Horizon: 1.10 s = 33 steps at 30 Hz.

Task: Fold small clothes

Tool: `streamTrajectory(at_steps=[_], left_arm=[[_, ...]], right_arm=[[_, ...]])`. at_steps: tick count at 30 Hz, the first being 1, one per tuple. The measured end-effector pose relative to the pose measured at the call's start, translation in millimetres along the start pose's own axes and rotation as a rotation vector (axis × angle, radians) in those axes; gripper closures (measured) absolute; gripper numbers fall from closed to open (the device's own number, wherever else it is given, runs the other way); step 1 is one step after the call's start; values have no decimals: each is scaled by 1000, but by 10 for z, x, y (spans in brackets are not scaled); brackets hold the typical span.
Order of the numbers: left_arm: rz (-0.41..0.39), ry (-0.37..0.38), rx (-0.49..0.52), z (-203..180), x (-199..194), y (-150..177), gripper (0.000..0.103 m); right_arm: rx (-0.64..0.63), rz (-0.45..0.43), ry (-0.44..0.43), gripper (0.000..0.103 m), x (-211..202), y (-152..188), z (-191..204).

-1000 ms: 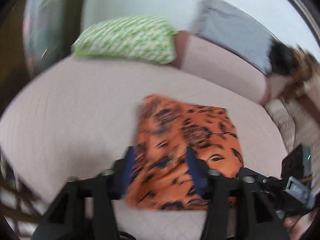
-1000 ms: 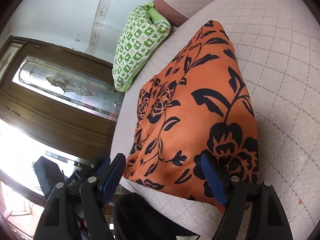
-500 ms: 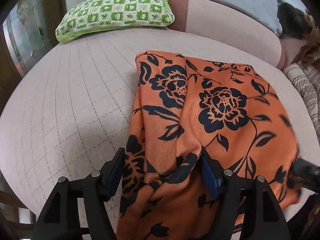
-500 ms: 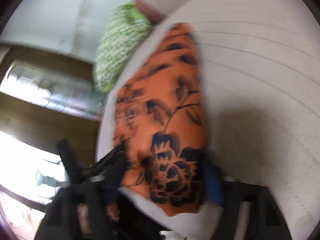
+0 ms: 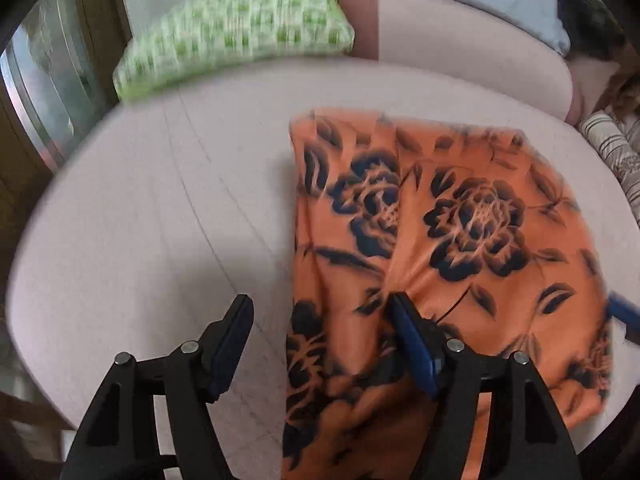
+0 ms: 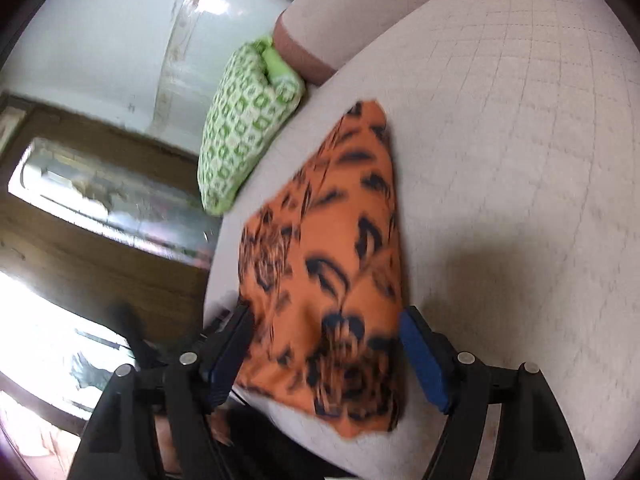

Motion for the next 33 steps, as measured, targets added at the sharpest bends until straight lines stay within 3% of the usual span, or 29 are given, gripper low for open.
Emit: streamTrajectory(at_steps=[2,3,4,8,9,10,12,14,16,18,20,21,22,25,27,28,30,31,32,33], left_arm=[[-20,6,-27,36,-20,20,28],[-19,1,-26,31,-18,16,28],[-17,-5,-17,26,-9,12,28],[-11,44,-43,41,-1,-13,27],[-11,48,-50,41,8,-15,26],[-13,47,-50,46,17,-20,26],[-21,45,-41,58,0,-22,26],[-23,61,-49,56,-11,-6,26],[-26,64,-55,40,-24,3,24],[-27,65,-56,49,-20,-4,24],[-29,70,-55,49,-20,-14,24],[-29,73,-56,56,-15,-25,24],[-29,76,-56,54,-23,-25,24],[-42,74,-49,102,-10,-31,23],[-45,68,-50,90,-12,-28,22],[-46,66,-47,73,-14,-28,22],[-49,73,-48,90,-16,-23,22],[-50,77,-52,96,-8,-20,22],[-52,77,-54,99,-2,-17,22],[-54,74,-53,98,-4,-17,22]], right_arm=[[57,76,19,28,275,-82,-124],[51,122,33,39,414,-83,-111],[-1,146,63,68,541,-71,-92],[-161,58,118,72,363,-67,181],[-151,74,160,72,428,-46,50],[-112,105,191,65,518,-18,-126],[-16,116,106,53,502,-45,-152],[-26,99,40,33,428,-126,11],[-76,69,41,24,421,-259,135],[-50,48,52,23,546,-456,129],[27,85,102,27,757,-598,-75],[46,138,82,43,909,-584,-101],[19,134,96,68,936,-584,-59],[-136,40,135,71,789,-580,279],[-153,62,209,71,887,-541,164],[-96,141,233,67,1031,-489,-55],[-10,131,152,57,950,-569,-81],[-2,114,127,48,890,-606,3],[-11,76,102,31,821,-684,111],[-20,58,93,25,796,-730,158]])
Point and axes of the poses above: each gripper's, at about its wrist camera, not at the fingertips, and x roughly the way its jaws point, z to its left, y to its underside, the point moved 9 cm from there along x, roughly the way its jaws point
